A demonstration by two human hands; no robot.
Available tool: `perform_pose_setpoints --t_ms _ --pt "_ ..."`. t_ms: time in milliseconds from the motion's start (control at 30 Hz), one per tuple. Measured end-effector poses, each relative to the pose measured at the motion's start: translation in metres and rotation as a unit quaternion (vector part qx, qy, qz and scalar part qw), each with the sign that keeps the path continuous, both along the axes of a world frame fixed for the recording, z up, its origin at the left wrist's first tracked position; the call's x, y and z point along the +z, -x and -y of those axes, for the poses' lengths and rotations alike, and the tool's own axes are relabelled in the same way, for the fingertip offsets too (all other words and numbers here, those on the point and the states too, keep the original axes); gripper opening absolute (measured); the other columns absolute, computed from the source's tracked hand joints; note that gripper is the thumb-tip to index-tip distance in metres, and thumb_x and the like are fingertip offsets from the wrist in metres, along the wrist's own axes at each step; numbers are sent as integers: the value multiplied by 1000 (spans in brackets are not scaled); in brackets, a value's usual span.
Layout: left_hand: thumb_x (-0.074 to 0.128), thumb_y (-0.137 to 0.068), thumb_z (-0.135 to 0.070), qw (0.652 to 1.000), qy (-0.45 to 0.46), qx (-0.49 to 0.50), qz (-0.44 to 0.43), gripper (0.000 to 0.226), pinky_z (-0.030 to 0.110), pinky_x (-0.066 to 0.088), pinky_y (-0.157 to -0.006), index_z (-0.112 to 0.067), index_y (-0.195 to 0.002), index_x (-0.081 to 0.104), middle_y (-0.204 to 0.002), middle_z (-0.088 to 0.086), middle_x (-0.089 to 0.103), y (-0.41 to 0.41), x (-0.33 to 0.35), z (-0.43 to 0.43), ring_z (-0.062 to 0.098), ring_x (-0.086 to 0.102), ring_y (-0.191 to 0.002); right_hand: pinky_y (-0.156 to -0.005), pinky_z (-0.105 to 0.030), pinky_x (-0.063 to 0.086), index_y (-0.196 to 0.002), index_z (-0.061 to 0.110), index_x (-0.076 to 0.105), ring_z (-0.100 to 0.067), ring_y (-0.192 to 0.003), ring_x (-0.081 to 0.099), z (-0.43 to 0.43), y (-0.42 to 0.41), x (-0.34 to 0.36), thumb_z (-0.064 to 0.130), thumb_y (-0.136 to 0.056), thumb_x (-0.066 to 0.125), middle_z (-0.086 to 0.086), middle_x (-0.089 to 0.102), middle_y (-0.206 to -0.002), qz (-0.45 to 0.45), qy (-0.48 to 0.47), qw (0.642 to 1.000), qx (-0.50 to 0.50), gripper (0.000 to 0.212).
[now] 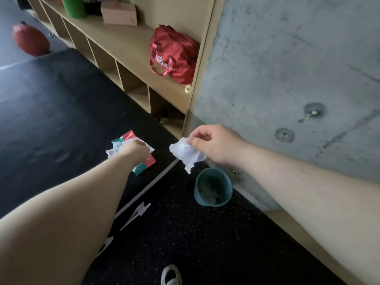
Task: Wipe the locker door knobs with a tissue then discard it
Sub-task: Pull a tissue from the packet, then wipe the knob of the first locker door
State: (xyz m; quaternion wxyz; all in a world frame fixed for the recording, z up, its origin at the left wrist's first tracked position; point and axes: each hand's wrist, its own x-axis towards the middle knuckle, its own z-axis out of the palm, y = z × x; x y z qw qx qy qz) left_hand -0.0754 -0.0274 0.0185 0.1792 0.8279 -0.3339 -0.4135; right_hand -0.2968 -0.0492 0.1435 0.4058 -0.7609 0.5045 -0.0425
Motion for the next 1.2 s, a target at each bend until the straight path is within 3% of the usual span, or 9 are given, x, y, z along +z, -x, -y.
perform_pose_setpoints --t_ms 167,333,467,567,633,733,900,1033,1200 --pt "57 -99 -22 976 62 -80 -193 23 33 54 -97 -17 -119 66 -116 6 69 71 46 20 19 67 -105 -54 -20 35 -92 27 62 -6 -64 49 -7 53 31 28 -91 66 14 51 -71 -6 45 999 -23 5" --pt "46 -101 -51 914 67 -216 -337 46 36 40 -89 -7 -103 60 -98 10 54 167 117 18 22 49 -89 -45 -16 37 -113 33 57 -10 -58 51 -20 118 60 15 -93 58 8 54 -74 22 84 995 -57 28" --pt "32 -103 -57 874 73 -253 -408 58 31 51 -79 -11 -117 63 -100 12 68 252 166 -3 23 67 -88 -57 -24 45 -116 46 52 -16 -71 57 -37 195 83 13 -90 56 6 53 -95 57 121 984 -120 42" --pt "38 -104 -45 866 78 -299 -394 44 33 55 -87 -13 -114 65 -104 8 72 312 192 -24 19 69 -94 -64 -22 43 -119 40 53 -15 -78 57 -57 262 100 16 -91 56 3 62 -104 65 157 970 -175 37" --pt "54 -101 -33 857 103 -354 -360 32 40 55 -97 -12 -123 63 -112 9 71 353 204 -34 22 69 -101 -55 -19 39 -120 37 53 -9 -67 54 -78 311 114 17 -92 56 8 61 -86 62 184 958 -209 35" --pt "71 -93 -24 843 145 -405 -324 35 37 58 -88 -10 -124 63 -105 7 70 422 224 -50 21 68 -93 -52 -17 36 -122 36 52 -8 -64 51 -111 387 132 24 -94 56 8 53 -76 54 223 940 -252 30" --pt "67 -95 -25 800 195 -472 -315 37 32 54 -78 -18 -131 59 -91 -6 68 536 269 -84 11 64 -79 -58 -21 39 -122 33 50 -13 -71 54 -167 500 160 31 -95 56 7 59 -89 48 277 906 -316 27" --pt "71 -85 -36 797 243 -475 -285 41 38 59 -85 -23 -123 63 -112 -1 72 604 298 -103 16 69 -101 -76 -33 47 -109 21 52 -22 -83 53 -204 565 190 21 -92 60 2 56 -97 30 376 841 -387 19" --pt "62 -99 -27 770 291 -515 -242 27 46 57 -94 -20 -124 63 -105 2 72 679 341 -120 16 69 -95 -65 -32 48 -99 25 52 -21 -73 57 -235 617 221 21 -92 59 4 62 -80 69 410 830 -371 11"
